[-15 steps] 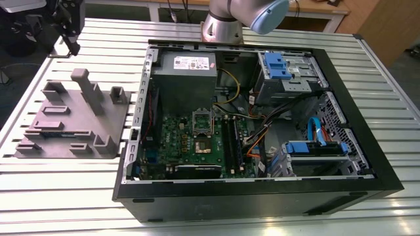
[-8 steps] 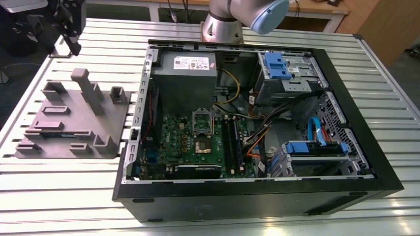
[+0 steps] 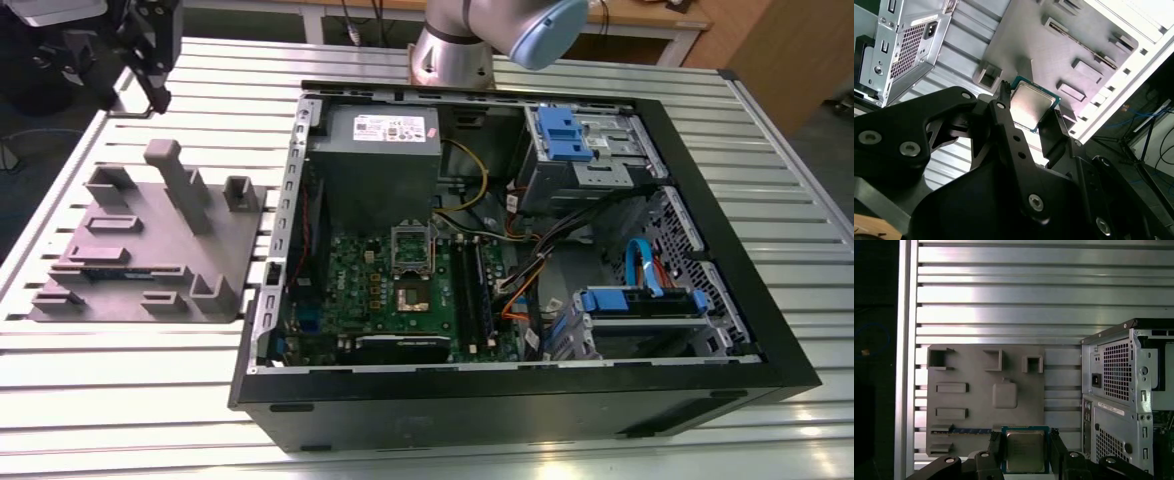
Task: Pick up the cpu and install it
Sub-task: 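Pick up the cpu and move it towards the insertion slot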
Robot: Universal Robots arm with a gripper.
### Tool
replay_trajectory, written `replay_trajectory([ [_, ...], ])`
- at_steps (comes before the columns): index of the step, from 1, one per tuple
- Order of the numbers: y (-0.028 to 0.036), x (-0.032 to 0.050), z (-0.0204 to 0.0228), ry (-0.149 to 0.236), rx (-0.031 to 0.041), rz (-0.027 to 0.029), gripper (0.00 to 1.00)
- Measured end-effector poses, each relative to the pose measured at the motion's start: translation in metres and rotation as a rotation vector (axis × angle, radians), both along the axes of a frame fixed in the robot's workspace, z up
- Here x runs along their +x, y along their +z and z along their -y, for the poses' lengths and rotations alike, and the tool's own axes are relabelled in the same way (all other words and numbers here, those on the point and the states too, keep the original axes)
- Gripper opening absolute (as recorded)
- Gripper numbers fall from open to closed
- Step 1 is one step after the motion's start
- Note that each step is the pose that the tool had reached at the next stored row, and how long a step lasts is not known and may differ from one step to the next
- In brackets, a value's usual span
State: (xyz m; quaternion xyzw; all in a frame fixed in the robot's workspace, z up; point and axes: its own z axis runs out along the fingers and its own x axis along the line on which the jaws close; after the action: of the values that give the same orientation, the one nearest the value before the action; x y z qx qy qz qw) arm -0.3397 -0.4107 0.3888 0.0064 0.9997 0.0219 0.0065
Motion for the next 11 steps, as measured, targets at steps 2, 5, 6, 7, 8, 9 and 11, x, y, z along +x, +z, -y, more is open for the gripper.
replay_trajectory([
  [2,0.0000,0.0012,0.0000,0.000,0.0000,0.0000,0.47],
  [5,0.0000,0.0027,0.0000,0.000,0.0000,0.0000,0.47],
  [6,0.0000,0.0032,0.0000,0.000,0.0000,0.0000,0.47],
  [7,0.0000,0.0037,0.0000,0.000,0.0000,-0.0001,0.47],
  [8,0.0000,0.0042,0.0000,0.000,0.0000,0.0000,0.47],
  [9,0.0000,0.0047,0.0000,0.000,0.0000,0.0000,0.47],
  [11,0.0000,0.0057,0.0000,0.000,0.0001,0.0000,0.47],
])
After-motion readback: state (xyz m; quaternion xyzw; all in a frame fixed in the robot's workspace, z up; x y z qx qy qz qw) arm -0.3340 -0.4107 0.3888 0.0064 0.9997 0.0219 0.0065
